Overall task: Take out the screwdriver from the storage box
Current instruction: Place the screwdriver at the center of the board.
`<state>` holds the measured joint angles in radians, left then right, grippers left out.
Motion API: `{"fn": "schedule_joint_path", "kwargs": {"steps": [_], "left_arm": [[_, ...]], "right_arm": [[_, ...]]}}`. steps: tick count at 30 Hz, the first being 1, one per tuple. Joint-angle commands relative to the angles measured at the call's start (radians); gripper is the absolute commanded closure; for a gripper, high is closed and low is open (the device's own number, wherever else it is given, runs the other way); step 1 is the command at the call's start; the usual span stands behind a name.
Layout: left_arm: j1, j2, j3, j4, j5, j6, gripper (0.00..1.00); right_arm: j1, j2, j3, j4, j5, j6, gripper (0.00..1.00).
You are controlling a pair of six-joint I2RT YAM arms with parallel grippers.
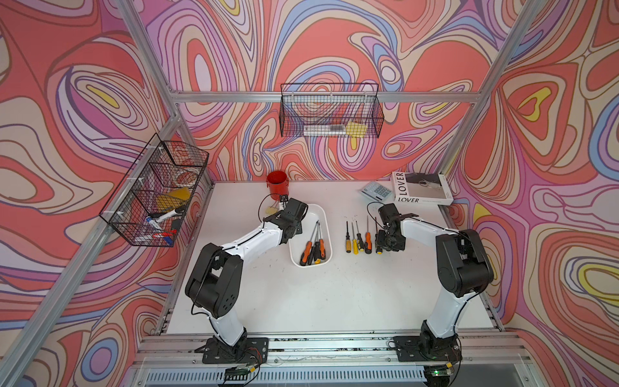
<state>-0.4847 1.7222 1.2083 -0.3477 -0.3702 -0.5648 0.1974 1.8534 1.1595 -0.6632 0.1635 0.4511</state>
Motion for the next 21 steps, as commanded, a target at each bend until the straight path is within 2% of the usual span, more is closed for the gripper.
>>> {"fn": "schedule_joint_path", "kwargs": {"steps": [1, 9, 21], "left_arm": [[0.000, -0.029, -0.001, -0.014, -0.021, 0.014, 1.00], [0.001, -0.028, -0.001, -0.014, -0.018, 0.012, 1.00], [0.001, -0.023, 0.002, -0.009, -0.013, 0.009, 1.00]], "right_arm": [[-0.004, 0.039, -0.038, -0.038, -0.038, 0.027, 0.84], [-0.004, 0.032, -0.037, -0.054, -0.031, 0.040, 0.55], [-0.004, -0.032, -0.037, -0.064, -0.043, 0.042, 0.44]]}}
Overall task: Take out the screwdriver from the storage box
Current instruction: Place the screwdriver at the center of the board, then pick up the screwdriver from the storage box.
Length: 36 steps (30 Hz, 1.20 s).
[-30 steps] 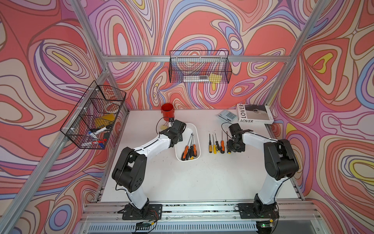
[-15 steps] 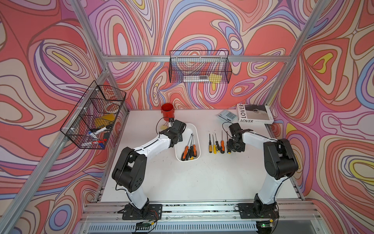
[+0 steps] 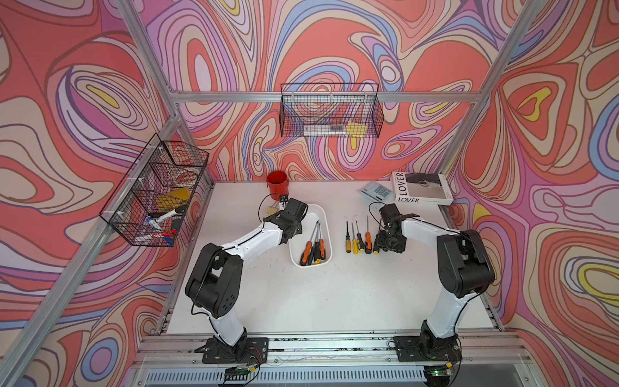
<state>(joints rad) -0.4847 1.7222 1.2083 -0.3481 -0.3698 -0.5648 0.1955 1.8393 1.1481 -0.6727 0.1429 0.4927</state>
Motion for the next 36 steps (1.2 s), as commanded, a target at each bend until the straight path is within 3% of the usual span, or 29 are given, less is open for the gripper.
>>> {"fn": "schedule_joint_path", "kwargs": {"steps": [1, 8, 14, 22, 26, 36], "left_arm": [[0.001, -0.023, 0.001, -0.007, -0.014, 0.009, 1.00], [-0.001, -0.020, 0.005, -0.005, -0.009, 0.006, 1.00], [-0.002, -0.019, 0.007, -0.003, -0.009, 0.005, 1.00], [-0.005, -0.016, 0.011, -0.003, -0.007, 0.004, 1.00], [-0.006, -0.018, 0.016, -0.008, -0.009, 0.004, 1.00], [-0.011, -0.023, 0.016, -0.012, -0.018, 0.006, 1.00]], "right_arm": [[-0.001, -0.031, -0.023, -0.055, -0.022, -0.001, 0.42], [-0.001, -0.163, 0.040, -0.088, 0.006, -0.020, 0.30], [0.014, -0.263, 0.095, -0.120, 0.003, -0.042, 0.26], [0.183, -0.340, 0.176, -0.109, -0.076, -0.060, 0.24], [0.277, -0.341, 0.180, -0.045, -0.174, -0.019, 0.25], [0.441, -0.257, 0.181, 0.094, -0.328, 0.073, 0.26]]}}
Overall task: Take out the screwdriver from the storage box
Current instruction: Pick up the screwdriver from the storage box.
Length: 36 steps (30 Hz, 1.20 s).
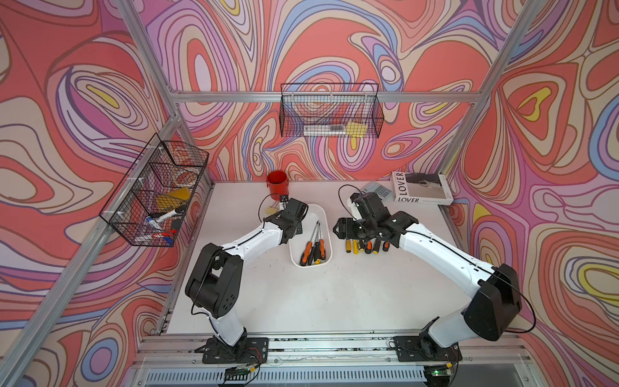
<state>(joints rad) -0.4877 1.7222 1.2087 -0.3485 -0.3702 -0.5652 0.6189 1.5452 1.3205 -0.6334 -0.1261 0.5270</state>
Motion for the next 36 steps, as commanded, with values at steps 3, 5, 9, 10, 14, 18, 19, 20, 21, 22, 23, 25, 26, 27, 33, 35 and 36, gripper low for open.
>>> {"fn": "schedule_joint_path", "kwargs": {"steps": [3, 5, 9, 10, 14, 18, 19, 20, 21, 22, 23, 25, 26, 27, 33, 35, 36], "left_arm": [[-0.008, -0.019, 0.015, -0.011, -0.018, 0.005, 1.00], [-0.008, -0.018, 0.015, -0.010, -0.016, 0.004, 1.00], [-0.007, -0.016, 0.015, -0.007, -0.016, 0.003, 1.00], [-0.008, -0.016, 0.017, -0.008, -0.016, 0.004, 1.00], [-0.008, -0.021, 0.014, -0.008, -0.019, 0.007, 1.00], [-0.008, -0.025, 0.008, -0.006, -0.021, 0.008, 1.00], [-0.008, -0.027, 0.008, -0.006, -0.022, 0.007, 1.00], [-0.008, -0.029, 0.005, -0.003, -0.022, 0.007, 1.00], [-0.008, -0.029, 0.003, -0.001, -0.022, 0.007, 1.00], [-0.008, -0.030, 0.004, -0.001, -0.021, 0.008, 1.00], [-0.008, -0.030, 0.004, -0.002, -0.022, 0.007, 1.00], [-0.008, -0.030, 0.005, -0.003, -0.022, 0.010, 1.00], [-0.006, -0.030, 0.005, 0.000, -0.024, 0.011, 1.00], [-0.008, -0.030, 0.006, 0.000, -0.025, 0.013, 1.00], [-0.008, -0.030, 0.003, 0.004, -0.024, 0.013, 1.00], [-0.007, -0.032, -0.001, 0.005, -0.024, 0.012, 1.00], [-0.007, -0.032, -0.003, 0.005, -0.024, 0.011, 1.00]], "right_arm": [[0.040, 0.079, 0.008, 0.096, -0.094, 0.070, 0.27], [0.052, 0.111, 0.014, 0.113, -0.117, 0.091, 0.27], [0.074, 0.171, 0.025, 0.138, -0.145, 0.121, 0.29], [0.077, 0.186, 0.029, 0.142, -0.150, 0.128, 0.30], [0.090, 0.235, 0.050, 0.134, -0.155, 0.145, 0.32], [0.102, 0.307, 0.084, 0.100, -0.143, 0.169, 0.36], [0.106, 0.325, 0.098, 0.084, -0.130, 0.175, 0.36], [0.112, 0.343, 0.113, 0.068, -0.119, 0.179, 0.37], [0.115, 0.358, 0.129, 0.052, -0.107, 0.184, 0.37], [0.121, 0.376, 0.146, 0.028, -0.091, 0.190, 0.38], [0.127, 0.391, 0.160, 0.008, -0.072, 0.197, 0.39], [0.134, 0.416, 0.179, -0.024, -0.047, 0.211, 0.41], [0.138, 0.425, 0.188, -0.036, -0.034, 0.212, 0.42], [0.143, 0.433, 0.198, -0.052, -0.014, 0.217, 0.42], [0.161, 0.470, 0.244, -0.135, 0.070, 0.230, 0.40], [0.162, 0.481, 0.242, -0.140, 0.081, 0.247, 0.39], [0.163, 0.486, 0.241, -0.139, 0.085, 0.255, 0.39]]}}
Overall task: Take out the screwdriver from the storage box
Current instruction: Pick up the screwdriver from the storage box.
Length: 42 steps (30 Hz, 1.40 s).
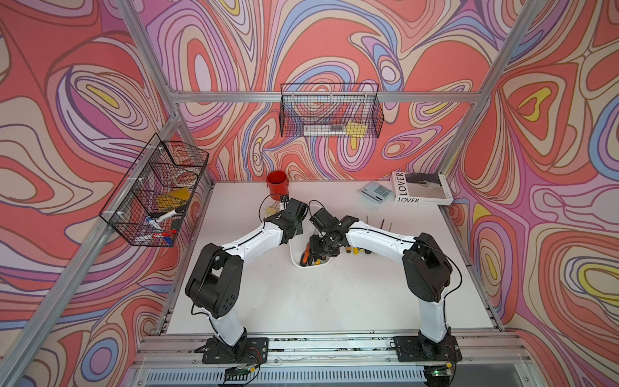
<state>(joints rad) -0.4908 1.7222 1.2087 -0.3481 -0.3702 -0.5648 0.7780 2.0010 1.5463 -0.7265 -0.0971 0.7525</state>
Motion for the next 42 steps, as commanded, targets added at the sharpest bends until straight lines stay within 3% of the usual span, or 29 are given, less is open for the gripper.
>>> {"fn": "schedule_joint_path", "kwargs": {"steps": [1, 11, 17, 22, 24, 27, 31, 35, 38, 40, 42], "left_arm": [[-0.004, -0.032, -0.004, 0.006, -0.023, 0.009, 1.00], [-0.004, -0.041, -0.010, 0.010, -0.024, 0.008, 1.00], [-0.004, -0.042, -0.014, 0.008, -0.030, 0.013, 1.00], [-0.005, -0.038, -0.015, 0.009, -0.032, 0.016, 1.00], [-0.005, -0.035, -0.014, 0.009, -0.030, 0.014, 1.00], [-0.004, -0.032, -0.012, 0.008, -0.027, 0.012, 1.00], [-0.005, -0.032, -0.011, 0.006, -0.027, 0.010, 1.00], [-0.004, -0.035, -0.011, 0.006, -0.030, 0.011, 1.00], [-0.003, -0.033, -0.011, 0.005, -0.030, 0.012, 1.00], [-0.005, -0.033, -0.010, 0.005, -0.027, 0.012, 1.00], [-0.003, -0.032, -0.010, 0.006, -0.027, 0.011, 1.00]], "right_arm": [[0.004, 0.038, 0.015, -0.042, 0.059, 0.037, 0.38], [0.004, 0.148, 0.042, 0.017, 0.053, 0.104, 0.40], [0.004, 0.176, 0.055, 0.018, 0.050, 0.105, 0.49], [0.003, 0.124, 0.014, 0.042, 0.073, 0.106, 0.66], [0.003, 0.099, 0.004, 0.044, 0.089, 0.106, 0.67], [0.004, 0.072, -0.003, 0.044, 0.101, 0.093, 0.65], [0.003, 0.058, 0.000, 0.045, 0.096, 0.082, 0.48], [0.003, 0.052, 0.004, 0.041, 0.096, 0.077, 0.40], [0.004, 0.052, 0.004, 0.039, 0.095, 0.074, 0.40], [0.003, 0.051, 0.001, 0.037, 0.095, 0.074, 0.47], [0.002, 0.048, -0.001, 0.038, 0.097, 0.074, 0.62]]}}
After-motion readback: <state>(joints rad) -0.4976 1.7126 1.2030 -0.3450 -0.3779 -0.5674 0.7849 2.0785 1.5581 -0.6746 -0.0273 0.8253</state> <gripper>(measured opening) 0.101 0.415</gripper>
